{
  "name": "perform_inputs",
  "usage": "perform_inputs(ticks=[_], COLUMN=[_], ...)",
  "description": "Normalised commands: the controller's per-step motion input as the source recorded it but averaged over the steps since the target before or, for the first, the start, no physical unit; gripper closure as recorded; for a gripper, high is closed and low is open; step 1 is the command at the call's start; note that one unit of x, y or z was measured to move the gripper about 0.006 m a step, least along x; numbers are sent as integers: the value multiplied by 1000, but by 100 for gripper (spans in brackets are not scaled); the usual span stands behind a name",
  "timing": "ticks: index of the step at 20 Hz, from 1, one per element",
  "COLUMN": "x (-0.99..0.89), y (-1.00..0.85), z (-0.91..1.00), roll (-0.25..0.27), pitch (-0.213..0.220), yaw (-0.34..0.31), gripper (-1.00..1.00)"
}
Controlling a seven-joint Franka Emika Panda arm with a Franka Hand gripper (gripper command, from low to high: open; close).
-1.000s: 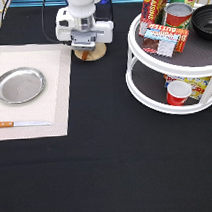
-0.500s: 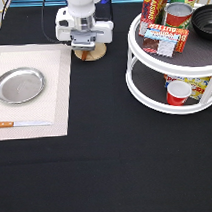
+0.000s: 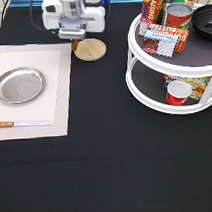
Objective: Arrange plate and fork
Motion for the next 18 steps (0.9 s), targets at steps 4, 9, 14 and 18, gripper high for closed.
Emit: perform_inputs(ticks=[4, 9, 14, 18], x=[131, 17, -59, -184], y=[-876, -791, -532, -191], z=[164, 9, -27, -133], roll=[53, 7, 0, 0], pitch=[-5, 0, 9, 10], yaw=[0, -43, -175, -321], gripper=[100, 100, 100, 100])
